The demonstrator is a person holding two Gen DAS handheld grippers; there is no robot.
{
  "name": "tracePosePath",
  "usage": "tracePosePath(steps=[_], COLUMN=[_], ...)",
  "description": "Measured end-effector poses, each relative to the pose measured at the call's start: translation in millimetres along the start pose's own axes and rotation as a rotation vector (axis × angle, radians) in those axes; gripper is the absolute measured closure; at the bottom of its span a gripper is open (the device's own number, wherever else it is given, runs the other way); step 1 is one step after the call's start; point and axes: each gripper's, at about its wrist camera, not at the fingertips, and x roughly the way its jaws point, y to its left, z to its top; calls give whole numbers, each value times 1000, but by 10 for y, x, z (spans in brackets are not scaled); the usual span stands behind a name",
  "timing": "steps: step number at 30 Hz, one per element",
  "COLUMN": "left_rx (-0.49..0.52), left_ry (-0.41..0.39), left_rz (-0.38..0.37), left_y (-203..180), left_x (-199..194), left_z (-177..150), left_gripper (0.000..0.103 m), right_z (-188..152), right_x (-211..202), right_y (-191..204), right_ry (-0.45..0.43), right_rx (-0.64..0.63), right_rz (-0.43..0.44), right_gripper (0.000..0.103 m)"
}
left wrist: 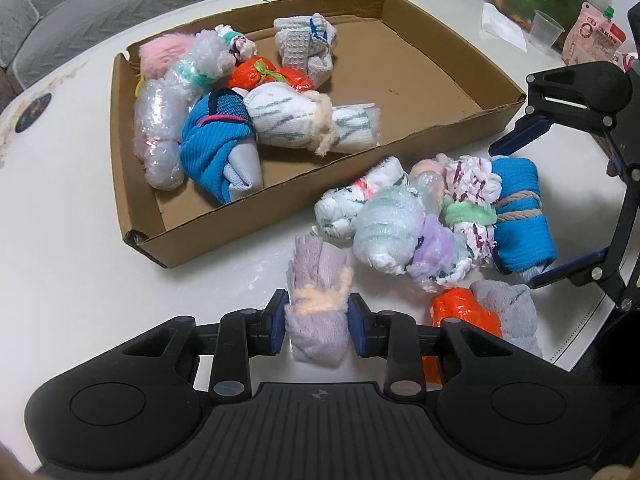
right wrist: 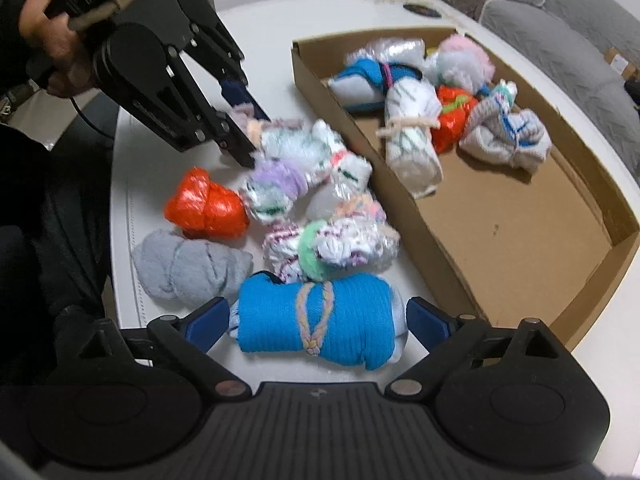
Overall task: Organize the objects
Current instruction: 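Grasp the lilac sock roll with the left gripper while the right grasps the blue rope-tied bundle, then carry both bundles into the tray and open both grippers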
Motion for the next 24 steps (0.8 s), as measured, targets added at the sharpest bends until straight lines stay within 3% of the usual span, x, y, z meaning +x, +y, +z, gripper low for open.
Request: tracePosePath(steps=[10, 17, 24], left_rx=[26, 25, 17], left_ry=[4, -8, -106], left_rz=[15, 42, 16], left_y=[-40, 75, 142], left_x=[-28, -213, -660], left_z=[-1, 39, 360], left_gripper=[69, 69, 69], right_z=[-57, -118, -81], right_x=[-61, -267, -662], right_y=[-45, -87, -252], right_ry=[-23, -58, -116], right_rx=[46, 51, 58], right_rz=[19, -13, -93], right_gripper=[26, 28, 28])
